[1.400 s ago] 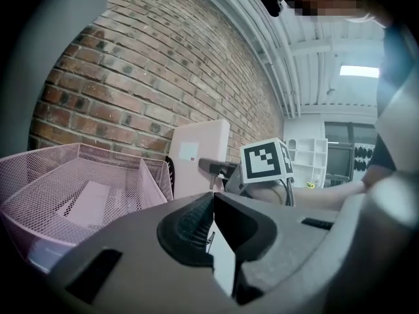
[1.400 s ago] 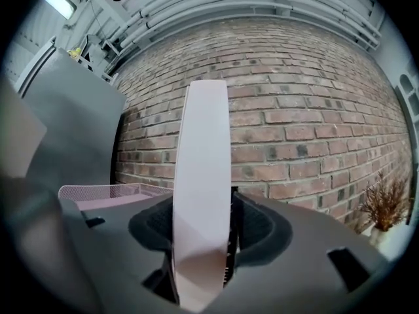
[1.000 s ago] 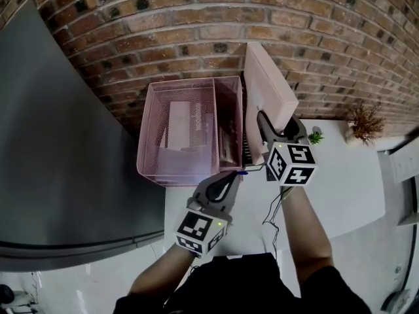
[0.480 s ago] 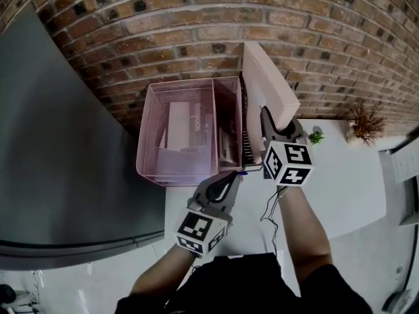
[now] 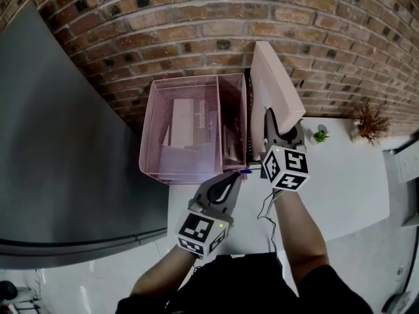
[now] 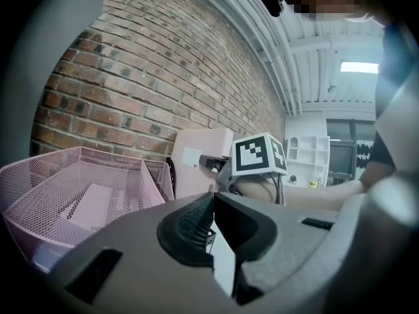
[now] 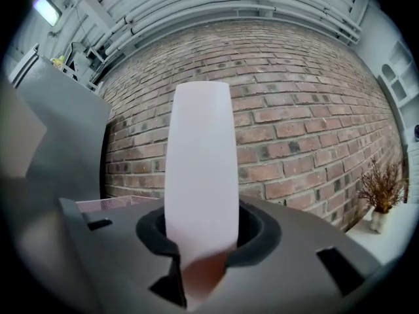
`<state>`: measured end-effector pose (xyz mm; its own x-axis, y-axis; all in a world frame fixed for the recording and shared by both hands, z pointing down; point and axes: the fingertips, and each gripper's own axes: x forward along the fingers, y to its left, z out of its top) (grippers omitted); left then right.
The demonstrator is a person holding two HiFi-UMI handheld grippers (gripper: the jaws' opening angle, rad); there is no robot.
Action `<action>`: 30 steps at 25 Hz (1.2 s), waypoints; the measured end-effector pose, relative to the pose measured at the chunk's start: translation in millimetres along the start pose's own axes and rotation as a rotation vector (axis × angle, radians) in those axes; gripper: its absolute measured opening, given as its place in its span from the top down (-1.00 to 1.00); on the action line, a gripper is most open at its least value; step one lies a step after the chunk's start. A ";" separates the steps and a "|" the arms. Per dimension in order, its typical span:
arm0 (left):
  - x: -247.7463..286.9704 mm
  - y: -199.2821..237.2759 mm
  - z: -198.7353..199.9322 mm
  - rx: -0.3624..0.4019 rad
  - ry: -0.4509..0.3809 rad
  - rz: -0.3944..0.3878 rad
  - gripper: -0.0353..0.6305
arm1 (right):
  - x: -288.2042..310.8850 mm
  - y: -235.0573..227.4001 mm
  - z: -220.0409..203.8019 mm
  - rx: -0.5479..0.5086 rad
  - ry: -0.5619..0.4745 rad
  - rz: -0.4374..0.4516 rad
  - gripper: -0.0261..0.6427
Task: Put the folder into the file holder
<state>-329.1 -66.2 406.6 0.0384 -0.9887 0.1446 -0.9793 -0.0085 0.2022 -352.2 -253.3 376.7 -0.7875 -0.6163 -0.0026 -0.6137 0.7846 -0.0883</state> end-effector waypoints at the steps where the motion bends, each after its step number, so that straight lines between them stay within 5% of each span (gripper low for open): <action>1: -0.8 0.7 -0.6 0.001 0.001 0.002 0.88 | 0.1 0.9 -5.0 -0.005 0.005 -0.001 0.51; 30: -19.8 15.8 -11.6 -0.010 0.023 0.024 0.88 | -3.9 8.1 -104.5 -0.066 0.158 -0.039 0.35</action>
<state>-343.1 -45.0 418.2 0.0191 -0.9850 0.1714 -0.9781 0.0172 0.2076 -360.0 -237.4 480.1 -0.7591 -0.6318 0.1566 -0.6420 0.7665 -0.0195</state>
